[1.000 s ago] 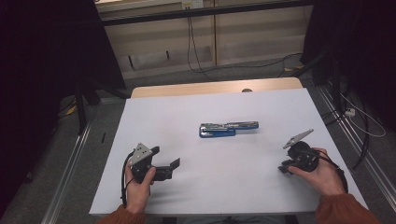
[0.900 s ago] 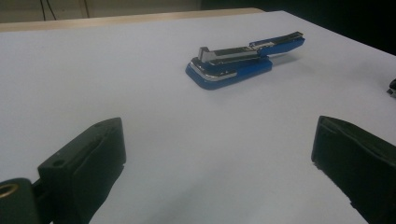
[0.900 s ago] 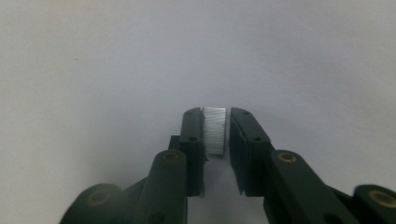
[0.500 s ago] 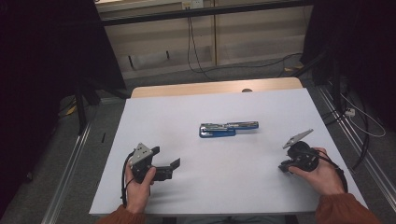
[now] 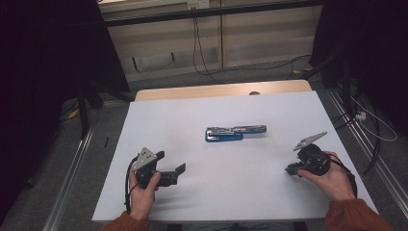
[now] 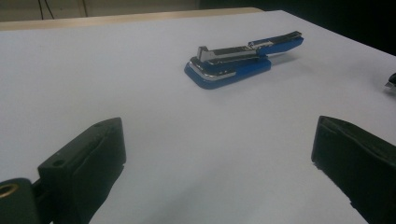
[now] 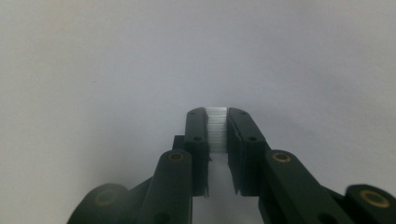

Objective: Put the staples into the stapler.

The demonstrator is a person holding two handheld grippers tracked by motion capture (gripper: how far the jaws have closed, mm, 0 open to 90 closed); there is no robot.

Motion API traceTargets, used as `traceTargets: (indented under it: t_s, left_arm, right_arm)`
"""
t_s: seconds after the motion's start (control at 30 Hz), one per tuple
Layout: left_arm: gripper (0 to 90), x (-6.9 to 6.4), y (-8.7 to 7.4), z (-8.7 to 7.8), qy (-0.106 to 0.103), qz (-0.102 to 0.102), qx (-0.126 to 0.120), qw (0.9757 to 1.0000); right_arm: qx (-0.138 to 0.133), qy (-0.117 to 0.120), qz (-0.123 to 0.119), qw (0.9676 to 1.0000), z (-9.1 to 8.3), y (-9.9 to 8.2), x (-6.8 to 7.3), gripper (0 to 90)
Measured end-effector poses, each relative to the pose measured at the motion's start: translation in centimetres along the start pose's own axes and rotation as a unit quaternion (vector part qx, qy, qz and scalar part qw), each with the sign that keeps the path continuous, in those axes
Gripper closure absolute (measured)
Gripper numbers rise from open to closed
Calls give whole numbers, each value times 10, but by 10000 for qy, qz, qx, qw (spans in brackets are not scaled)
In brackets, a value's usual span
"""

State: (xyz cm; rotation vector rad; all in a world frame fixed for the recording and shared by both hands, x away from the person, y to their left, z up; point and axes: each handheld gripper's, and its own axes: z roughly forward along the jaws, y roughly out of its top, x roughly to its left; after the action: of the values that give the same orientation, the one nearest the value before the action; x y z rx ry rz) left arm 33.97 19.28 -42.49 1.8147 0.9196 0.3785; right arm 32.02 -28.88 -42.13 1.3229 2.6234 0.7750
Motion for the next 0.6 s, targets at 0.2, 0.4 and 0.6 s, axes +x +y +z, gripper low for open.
traceTargets:
  t_s: [0.2, 0.4, 0.6]
  left_arm:
    - [31, 0, 0, 0, -9, -5, 3, 10000]
    - [31, 1, 0, 0, -6, -13, -18, 10000]
    - [31, 0, 0, 0, -2, 3, 1, 10000]
  right_arm:
    - [-342, -27, -55, 9994, -1, 1, 1, 790]
    - [-583, 57, 16, 9983, -1, 1, -2, 790]
    - [-847, 134, 72, 9963, -1, 3, -4, 790]
